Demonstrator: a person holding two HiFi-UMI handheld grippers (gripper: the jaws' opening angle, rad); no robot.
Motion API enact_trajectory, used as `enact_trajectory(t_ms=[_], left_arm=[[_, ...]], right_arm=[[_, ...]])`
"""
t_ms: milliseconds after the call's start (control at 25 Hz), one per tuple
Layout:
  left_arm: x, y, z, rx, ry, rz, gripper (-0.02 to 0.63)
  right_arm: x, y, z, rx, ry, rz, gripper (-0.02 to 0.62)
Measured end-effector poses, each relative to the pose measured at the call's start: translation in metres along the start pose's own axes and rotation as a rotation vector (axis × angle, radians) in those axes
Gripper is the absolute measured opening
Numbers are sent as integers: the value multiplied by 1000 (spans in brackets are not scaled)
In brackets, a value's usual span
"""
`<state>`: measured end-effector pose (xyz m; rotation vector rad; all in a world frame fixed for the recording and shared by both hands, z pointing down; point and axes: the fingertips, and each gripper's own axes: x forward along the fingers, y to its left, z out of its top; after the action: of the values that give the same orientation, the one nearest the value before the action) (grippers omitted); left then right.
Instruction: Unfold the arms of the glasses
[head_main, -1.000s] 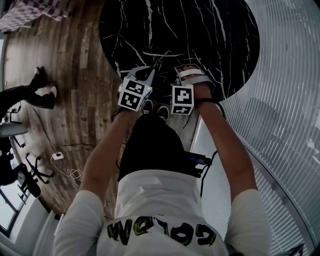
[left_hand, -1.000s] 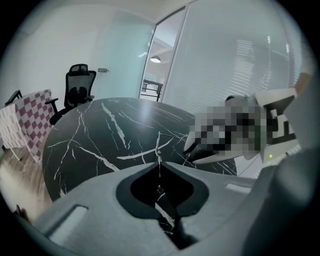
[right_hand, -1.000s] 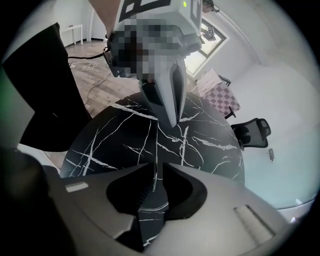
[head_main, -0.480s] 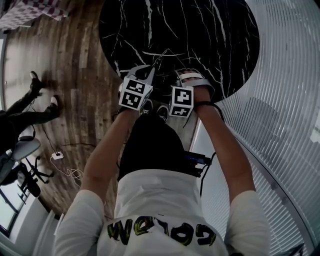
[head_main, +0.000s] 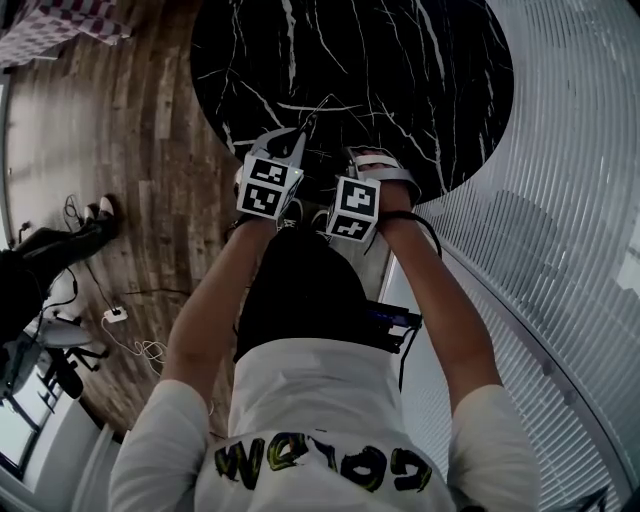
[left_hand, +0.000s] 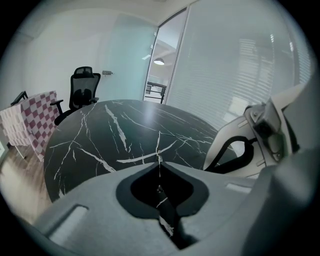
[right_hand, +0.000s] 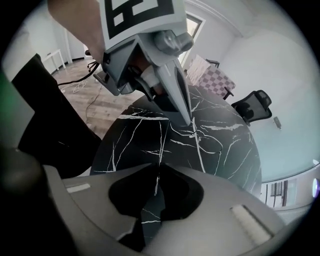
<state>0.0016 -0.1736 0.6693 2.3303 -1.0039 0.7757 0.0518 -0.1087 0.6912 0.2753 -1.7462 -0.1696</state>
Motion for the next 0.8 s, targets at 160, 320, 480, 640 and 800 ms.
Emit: enact_trajectory(t_ms=[160, 320, 480, 640, 800], left_arm=[[1, 0, 3, -5, -13, 6, 8], [2, -1, 3, 15, -15, 15, 8], [2, -1, 1, 27, -2, 27, 8], [3, -2, 0, 30, 3, 19, 9], [2, -5, 1, 54, 1, 10, 14]], right_arm=[[-2, 8, 3, 64, -5, 14, 23], [-3, 17, 7, 106, -12, 25, 28], [-3, 22, 11, 129, -12, 27, 35], [-1, 20, 7, 148, -9, 10, 37], [3, 23, 3, 165, -5, 10, 65]])
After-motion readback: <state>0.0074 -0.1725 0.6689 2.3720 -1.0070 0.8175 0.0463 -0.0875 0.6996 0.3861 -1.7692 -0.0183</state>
